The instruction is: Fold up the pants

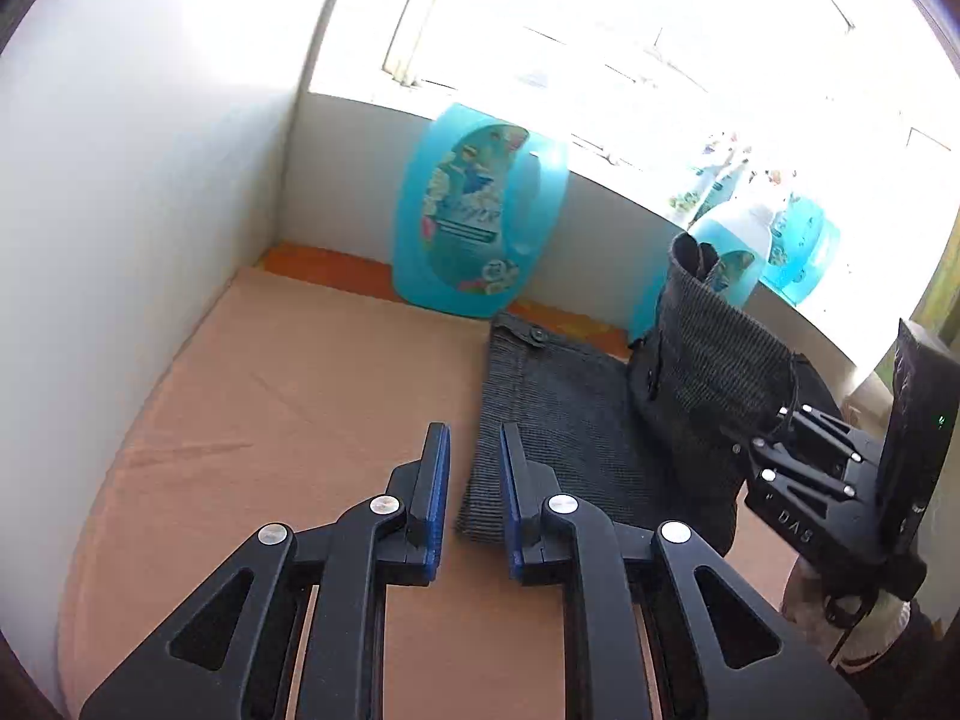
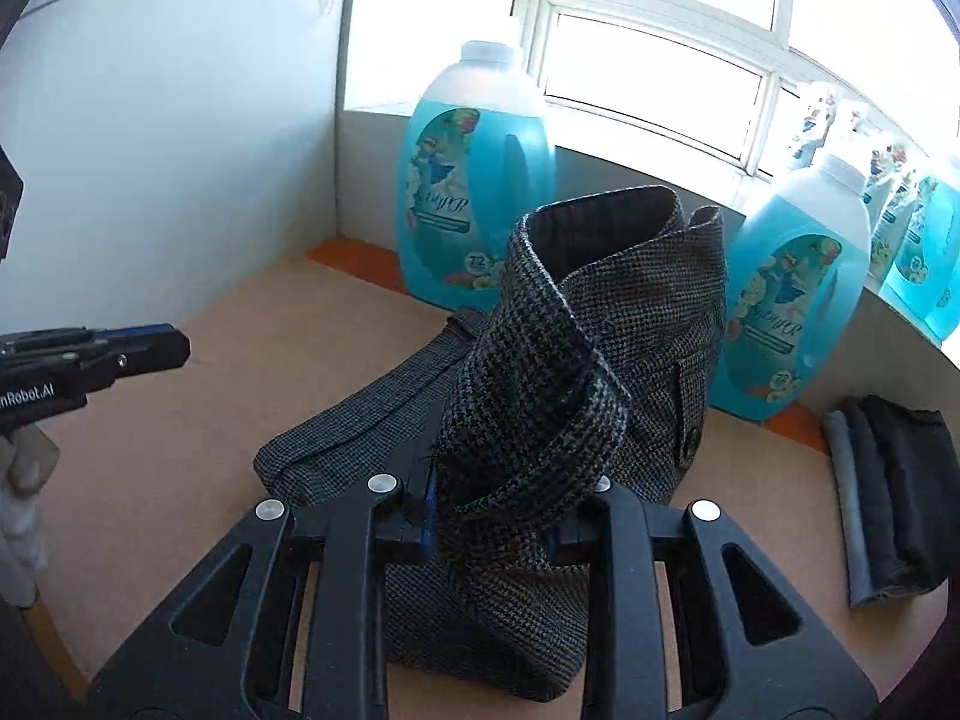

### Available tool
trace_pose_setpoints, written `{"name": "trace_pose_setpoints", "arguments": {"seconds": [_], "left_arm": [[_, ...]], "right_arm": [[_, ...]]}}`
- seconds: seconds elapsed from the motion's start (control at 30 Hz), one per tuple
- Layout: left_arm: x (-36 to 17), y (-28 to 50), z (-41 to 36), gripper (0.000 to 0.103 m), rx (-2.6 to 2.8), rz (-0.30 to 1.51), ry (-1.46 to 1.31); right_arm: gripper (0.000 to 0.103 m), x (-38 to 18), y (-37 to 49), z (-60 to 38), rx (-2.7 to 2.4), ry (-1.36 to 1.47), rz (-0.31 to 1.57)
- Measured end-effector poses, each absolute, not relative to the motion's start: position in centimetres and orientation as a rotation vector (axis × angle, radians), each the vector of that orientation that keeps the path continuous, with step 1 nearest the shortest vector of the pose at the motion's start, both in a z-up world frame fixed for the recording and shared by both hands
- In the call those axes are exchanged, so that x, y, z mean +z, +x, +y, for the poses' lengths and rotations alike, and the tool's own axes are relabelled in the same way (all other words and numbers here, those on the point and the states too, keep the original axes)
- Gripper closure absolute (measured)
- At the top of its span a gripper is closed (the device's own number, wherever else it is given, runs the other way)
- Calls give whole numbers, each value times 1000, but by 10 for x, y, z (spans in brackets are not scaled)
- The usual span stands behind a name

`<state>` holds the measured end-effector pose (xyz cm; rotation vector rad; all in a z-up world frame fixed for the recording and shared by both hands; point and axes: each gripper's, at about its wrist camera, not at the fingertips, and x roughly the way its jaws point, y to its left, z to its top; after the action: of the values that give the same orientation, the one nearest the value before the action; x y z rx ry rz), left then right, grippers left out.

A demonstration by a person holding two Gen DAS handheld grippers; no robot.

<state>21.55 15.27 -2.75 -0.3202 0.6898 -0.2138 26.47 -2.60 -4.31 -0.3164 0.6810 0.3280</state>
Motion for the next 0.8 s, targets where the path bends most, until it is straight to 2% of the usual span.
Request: {"name": "trace_pose_setpoints", "arguments": {"seconds": [0.2,0.43,0.5,0.67,0.73,0.8], "left_arm": [[-30,199,200,89,-124,679,-363],[-31,196,198,89,-127,680,-355],[-29,198,195,89,-133,676,-349],[-26,201,185,89,-158,670,-344],[-26,204,177,89,-177,674,-339],[-26,207,167,89,-197,681,-324]], "right_arm": [[79,-99,268,43,370,-508,746],[78,-106,271,51,393,-521,759],[71,-101,268,45,439,-495,765],[64,-68,251,9,579,-301,752],[56,-54,246,-12,586,-226,734],[55,-42,244,-34,581,-159,727]]}}
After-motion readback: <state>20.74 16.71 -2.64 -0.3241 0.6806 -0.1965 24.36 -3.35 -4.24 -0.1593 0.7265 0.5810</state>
